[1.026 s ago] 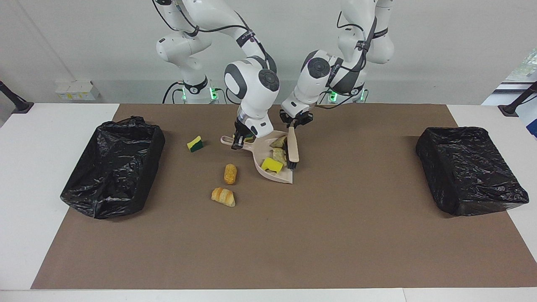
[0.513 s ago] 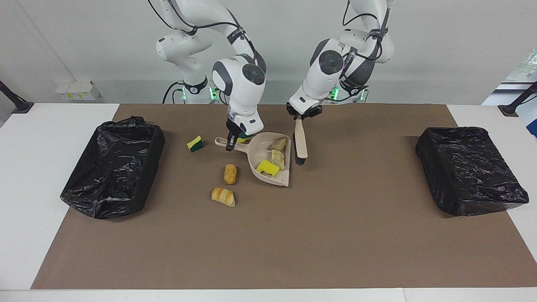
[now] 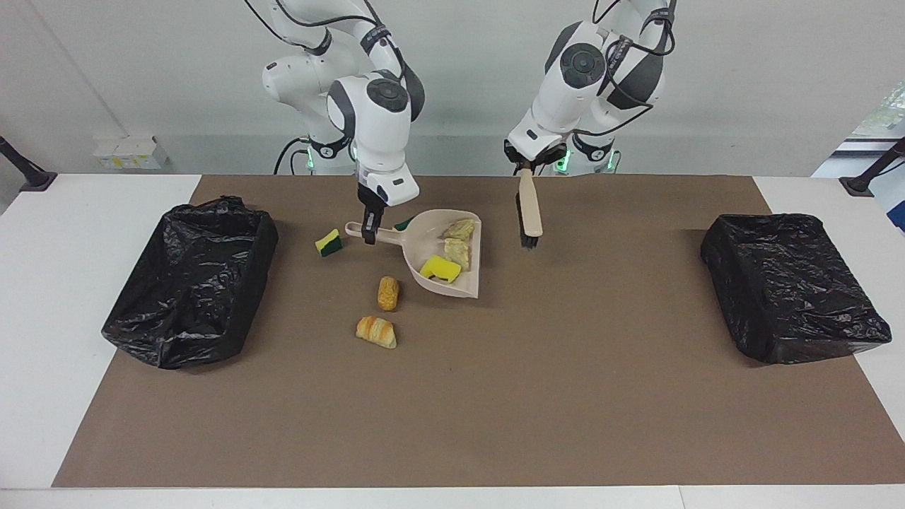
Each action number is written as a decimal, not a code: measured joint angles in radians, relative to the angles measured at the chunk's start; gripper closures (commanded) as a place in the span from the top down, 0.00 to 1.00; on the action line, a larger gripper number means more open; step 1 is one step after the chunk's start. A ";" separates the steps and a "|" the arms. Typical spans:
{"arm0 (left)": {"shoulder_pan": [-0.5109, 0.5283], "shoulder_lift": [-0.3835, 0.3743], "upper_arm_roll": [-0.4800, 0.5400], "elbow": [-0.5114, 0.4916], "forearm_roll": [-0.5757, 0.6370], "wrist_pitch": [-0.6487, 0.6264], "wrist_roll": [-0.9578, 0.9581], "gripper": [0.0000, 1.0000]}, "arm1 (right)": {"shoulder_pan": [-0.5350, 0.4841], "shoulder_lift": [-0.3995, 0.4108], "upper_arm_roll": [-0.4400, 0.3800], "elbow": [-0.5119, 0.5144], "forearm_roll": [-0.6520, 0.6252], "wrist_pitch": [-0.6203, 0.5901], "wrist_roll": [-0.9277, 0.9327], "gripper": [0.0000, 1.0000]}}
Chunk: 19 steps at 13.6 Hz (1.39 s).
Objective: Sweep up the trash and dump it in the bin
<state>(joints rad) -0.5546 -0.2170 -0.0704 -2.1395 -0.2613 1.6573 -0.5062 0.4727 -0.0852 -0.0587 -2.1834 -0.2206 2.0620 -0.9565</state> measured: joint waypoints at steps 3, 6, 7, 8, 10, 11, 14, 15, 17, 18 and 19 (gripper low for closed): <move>-0.003 -0.006 -0.049 -0.018 0.000 0.025 -0.081 0.00 | -0.099 -0.013 -0.004 0.065 0.009 -0.085 -0.179 0.00; -0.072 -0.003 -0.095 -0.066 0.000 0.110 -0.200 0.00 | -0.210 -0.013 -0.008 0.114 0.011 -0.112 -0.318 0.00; -0.111 0.000 -0.099 -0.094 0.000 0.151 -0.236 0.00 | -0.245 -0.013 -0.009 0.126 0.011 -0.112 -0.352 0.00; -0.148 0.004 -0.101 -0.122 0.000 0.192 -0.268 0.00 | -0.278 -0.013 -0.009 0.138 0.011 -0.112 -0.382 0.00; -0.196 0.011 -0.105 -0.163 -0.001 0.249 -0.308 0.00 | -0.352 -0.013 -0.010 0.156 0.011 -0.112 -0.453 0.00; -0.209 0.014 -0.105 -0.174 -0.001 0.265 -0.312 0.00 | -0.389 -0.011 -0.011 0.160 0.011 -0.112 -0.478 0.00; -0.248 0.030 -0.104 -0.213 -0.011 0.334 -0.317 0.00 | -0.480 -0.008 -0.013 0.162 -0.031 -0.099 -0.507 0.00; -0.263 0.040 -0.105 -0.222 -0.018 0.351 -0.322 0.00 | -0.506 -0.007 -0.013 0.162 -0.053 -0.088 -0.507 0.00; -0.279 0.061 -0.105 -0.227 -0.036 0.372 -0.335 0.00 | -0.564 -0.005 -0.013 0.162 -0.101 -0.057 -0.507 0.00; -0.279 0.068 -0.105 -0.227 -0.045 0.378 -0.336 0.00 | -0.598 -0.005 -0.013 0.163 -0.125 -0.038 -0.510 0.00; -0.282 0.072 -0.105 -0.228 -0.048 0.384 -0.337 0.00 | -0.630 -0.004 -0.014 0.163 -0.145 -0.021 -0.523 0.00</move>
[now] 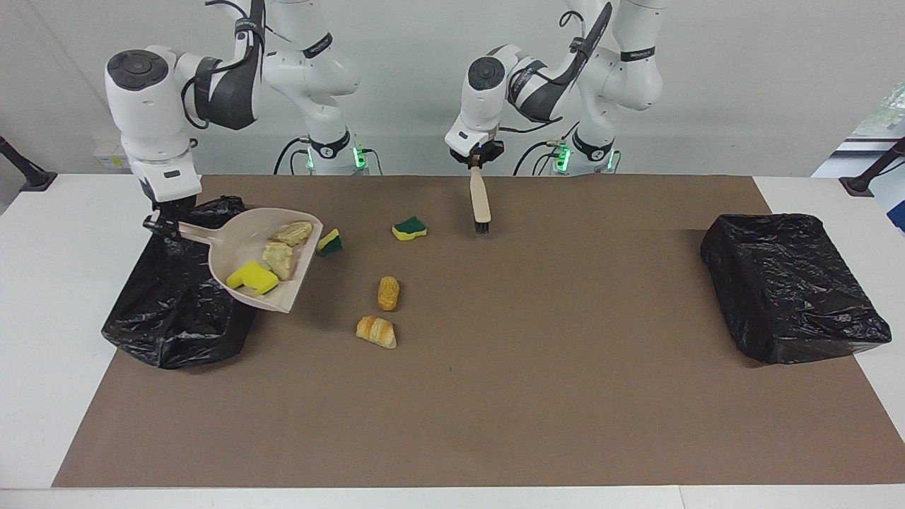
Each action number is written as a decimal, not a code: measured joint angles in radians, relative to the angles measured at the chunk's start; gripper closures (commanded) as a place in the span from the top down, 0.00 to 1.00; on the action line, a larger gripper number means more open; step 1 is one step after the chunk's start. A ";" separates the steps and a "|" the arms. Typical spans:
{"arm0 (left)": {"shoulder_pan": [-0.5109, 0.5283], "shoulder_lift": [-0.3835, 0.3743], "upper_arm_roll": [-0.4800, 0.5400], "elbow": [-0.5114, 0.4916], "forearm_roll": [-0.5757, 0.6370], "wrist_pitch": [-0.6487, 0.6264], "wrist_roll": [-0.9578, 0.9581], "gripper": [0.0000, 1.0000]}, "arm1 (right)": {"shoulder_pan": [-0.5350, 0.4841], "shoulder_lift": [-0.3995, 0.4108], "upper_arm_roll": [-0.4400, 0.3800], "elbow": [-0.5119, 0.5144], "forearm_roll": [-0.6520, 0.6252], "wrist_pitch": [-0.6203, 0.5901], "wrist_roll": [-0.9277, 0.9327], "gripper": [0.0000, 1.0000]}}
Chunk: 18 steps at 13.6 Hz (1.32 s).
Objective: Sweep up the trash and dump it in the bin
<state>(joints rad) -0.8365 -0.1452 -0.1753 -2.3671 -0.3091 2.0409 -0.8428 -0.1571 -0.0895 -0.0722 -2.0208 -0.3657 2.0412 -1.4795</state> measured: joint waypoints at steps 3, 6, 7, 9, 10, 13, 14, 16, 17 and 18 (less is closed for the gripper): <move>-0.030 0.010 -0.001 -0.018 -0.003 0.034 -0.005 0.00 | -0.096 0.001 0.000 0.000 -0.064 0.044 -0.067 0.00; -0.037 0.023 0.000 -0.033 -0.029 0.065 -0.005 0.00 | -0.158 0.001 -0.002 0.000 -0.224 0.060 -0.099 0.00; -0.037 0.026 0.000 -0.035 -0.033 0.072 -0.005 0.00 | -0.163 0.001 -0.001 0.000 -0.273 0.060 -0.099 0.00; -0.037 0.029 0.000 -0.039 -0.035 0.083 -0.005 0.00 | -0.163 0.001 0.000 -0.001 -0.345 0.059 -0.099 0.00; -0.037 0.029 0.000 -0.041 -0.035 0.084 -0.005 0.03 | -0.162 0.001 0.002 -0.001 -0.392 0.058 -0.099 0.00; -0.037 0.029 0.001 -0.044 -0.035 0.085 -0.003 0.48 | -0.139 -0.006 0.015 -0.001 -0.553 0.056 -0.079 0.00; -0.037 0.029 0.001 -0.044 -0.035 0.085 0.000 0.65 | -0.120 -0.011 0.016 -0.001 -0.577 0.045 -0.069 0.00; -0.037 0.028 0.001 -0.044 -0.035 0.086 0.013 0.96 | -0.094 -0.022 0.020 -0.001 -0.601 0.023 -0.061 0.00; -0.037 0.028 0.001 -0.044 -0.035 0.086 0.024 1.00 | -0.089 -0.027 0.024 -0.001 -0.611 0.018 -0.061 0.00; -0.037 0.028 0.001 -0.044 -0.035 0.086 0.033 1.00 | -0.084 -0.032 0.025 -0.001 -0.630 0.013 -0.061 0.00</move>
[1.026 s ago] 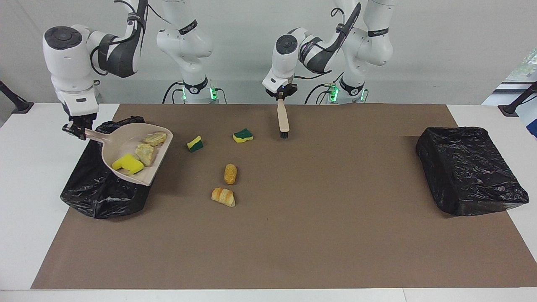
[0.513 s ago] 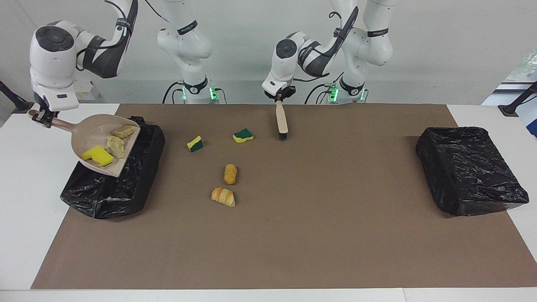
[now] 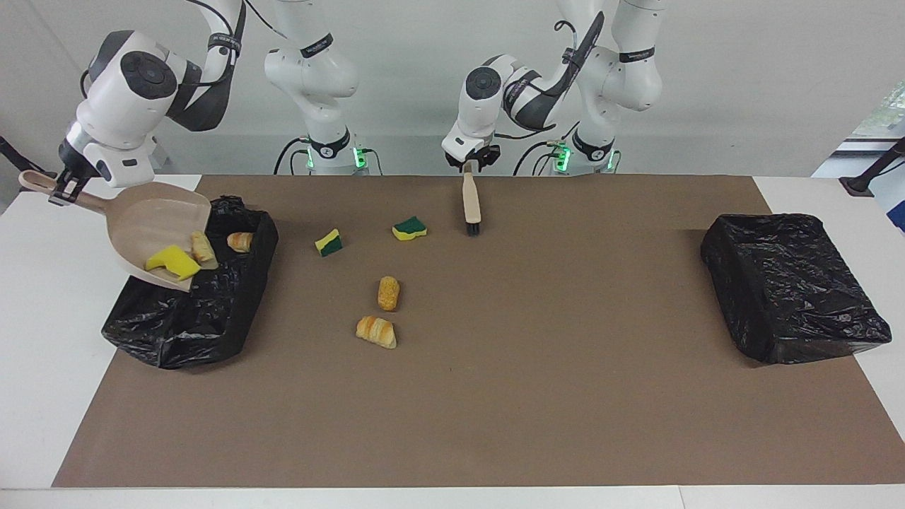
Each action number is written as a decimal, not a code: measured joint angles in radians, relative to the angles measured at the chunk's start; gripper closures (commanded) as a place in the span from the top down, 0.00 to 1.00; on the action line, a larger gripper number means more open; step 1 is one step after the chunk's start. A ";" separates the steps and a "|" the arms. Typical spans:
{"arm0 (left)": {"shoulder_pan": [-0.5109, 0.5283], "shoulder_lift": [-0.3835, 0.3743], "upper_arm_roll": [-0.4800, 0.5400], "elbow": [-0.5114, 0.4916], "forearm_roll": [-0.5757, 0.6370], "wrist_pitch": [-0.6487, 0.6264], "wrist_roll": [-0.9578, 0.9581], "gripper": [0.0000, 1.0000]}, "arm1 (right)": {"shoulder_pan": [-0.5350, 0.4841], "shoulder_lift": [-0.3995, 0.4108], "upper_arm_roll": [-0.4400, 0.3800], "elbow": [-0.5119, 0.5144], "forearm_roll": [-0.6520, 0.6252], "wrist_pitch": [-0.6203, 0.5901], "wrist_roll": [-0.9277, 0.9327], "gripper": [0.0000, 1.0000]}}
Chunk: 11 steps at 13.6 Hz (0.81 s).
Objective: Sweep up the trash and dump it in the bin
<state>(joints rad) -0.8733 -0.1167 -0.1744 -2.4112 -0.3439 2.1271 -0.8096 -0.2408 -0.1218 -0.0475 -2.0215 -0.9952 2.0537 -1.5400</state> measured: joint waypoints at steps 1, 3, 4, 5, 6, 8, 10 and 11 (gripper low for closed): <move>0.000 0.000 0.001 0.002 0.000 0.000 0.006 1.00 | 0.010 -0.005 0.001 0.002 -0.021 -0.012 0.000 0.00; 0.001 -0.003 0.008 0.014 0.001 -0.003 0.011 1.00 | 0.033 -0.013 0.003 0.009 -0.044 -0.049 0.000 0.00; 0.007 -0.005 0.015 0.024 0.006 -0.008 0.021 1.00 | 0.039 -0.017 0.003 0.013 -0.048 -0.059 0.000 0.00; 0.026 -0.007 0.020 0.039 0.021 -0.023 0.040 1.00 | 0.039 -0.020 0.004 0.015 -0.048 -0.063 0.000 0.00; 0.053 -0.009 0.024 0.055 0.048 -0.039 0.056 1.00 | 0.039 -0.022 0.004 0.017 -0.047 -0.064 0.000 0.00; 0.130 -0.013 0.029 0.102 0.138 -0.069 0.086 1.00 | 0.039 -0.026 0.004 0.037 0.006 -0.064 0.006 0.00; 0.223 -0.017 0.033 0.156 0.219 -0.114 0.158 1.00 | 0.042 -0.026 0.005 0.069 0.092 -0.064 0.011 0.00; 0.278 -0.021 0.036 0.182 0.236 -0.134 0.201 1.00 | 0.047 -0.026 0.006 0.078 0.143 -0.065 0.025 0.00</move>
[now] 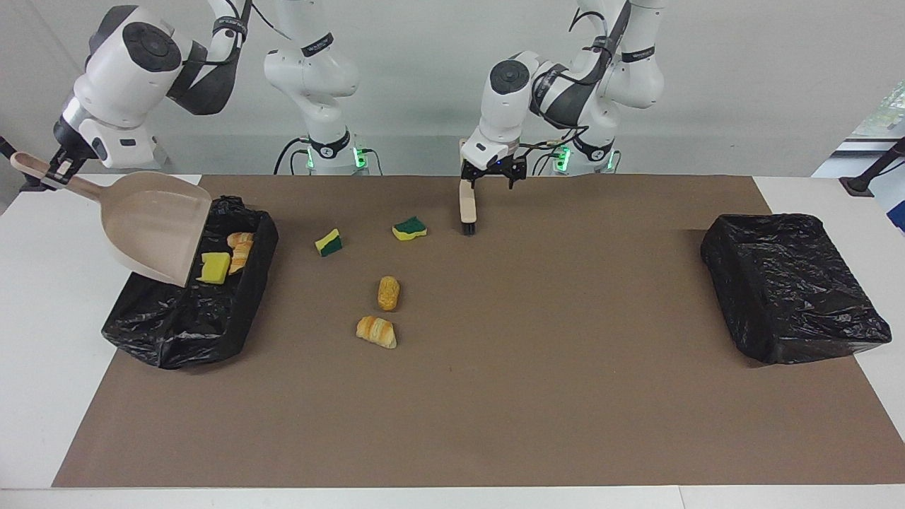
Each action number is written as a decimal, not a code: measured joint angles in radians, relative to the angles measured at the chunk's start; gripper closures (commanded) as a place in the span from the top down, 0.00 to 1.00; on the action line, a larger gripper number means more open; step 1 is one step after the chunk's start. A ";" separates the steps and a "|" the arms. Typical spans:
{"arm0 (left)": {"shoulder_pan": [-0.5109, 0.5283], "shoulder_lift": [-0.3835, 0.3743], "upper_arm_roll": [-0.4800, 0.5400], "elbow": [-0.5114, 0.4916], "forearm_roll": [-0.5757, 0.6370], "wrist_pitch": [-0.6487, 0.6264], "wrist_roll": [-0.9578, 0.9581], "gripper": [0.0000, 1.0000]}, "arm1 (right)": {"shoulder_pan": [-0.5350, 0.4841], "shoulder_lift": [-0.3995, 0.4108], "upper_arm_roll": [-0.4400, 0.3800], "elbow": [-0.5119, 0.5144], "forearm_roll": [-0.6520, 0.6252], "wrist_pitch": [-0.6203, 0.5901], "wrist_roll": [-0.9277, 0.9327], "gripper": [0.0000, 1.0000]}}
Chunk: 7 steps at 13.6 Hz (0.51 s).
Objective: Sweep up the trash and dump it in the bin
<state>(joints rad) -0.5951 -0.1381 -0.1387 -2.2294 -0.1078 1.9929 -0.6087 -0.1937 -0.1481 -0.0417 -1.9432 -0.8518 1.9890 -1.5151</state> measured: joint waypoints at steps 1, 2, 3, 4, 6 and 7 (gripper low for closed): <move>0.058 -0.009 0.002 0.021 0.011 -0.013 0.048 1.00 | 0.009 0.000 0.000 0.004 0.060 -0.004 0.018 0.00; 0.120 -0.021 0.004 0.042 0.023 -0.023 0.110 1.00 | 0.022 0.000 0.001 0.004 0.118 -0.009 0.040 0.00; 0.181 -0.035 0.006 0.063 0.032 -0.037 0.174 1.00 | 0.037 0.000 0.002 0.004 0.168 -0.020 0.066 0.00; 0.246 -0.047 0.007 0.094 0.037 -0.065 0.247 1.00 | 0.055 0.001 0.004 0.004 0.221 -0.039 0.102 0.00; 0.360 -0.059 0.009 0.184 0.038 -0.152 0.383 1.00 | 0.109 0.001 0.007 0.003 0.321 -0.101 0.227 0.00; 0.403 -0.059 0.009 0.236 0.039 -0.195 0.431 1.00 | 0.149 0.001 0.008 0.002 0.347 -0.135 0.324 0.00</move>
<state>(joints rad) -0.1921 -0.1971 -0.1292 -1.9930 -0.0692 1.7976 -0.1778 -0.0448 -0.1467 -0.0334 -1.9410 -0.5049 1.8541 -1.1916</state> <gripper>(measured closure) 0.000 0.683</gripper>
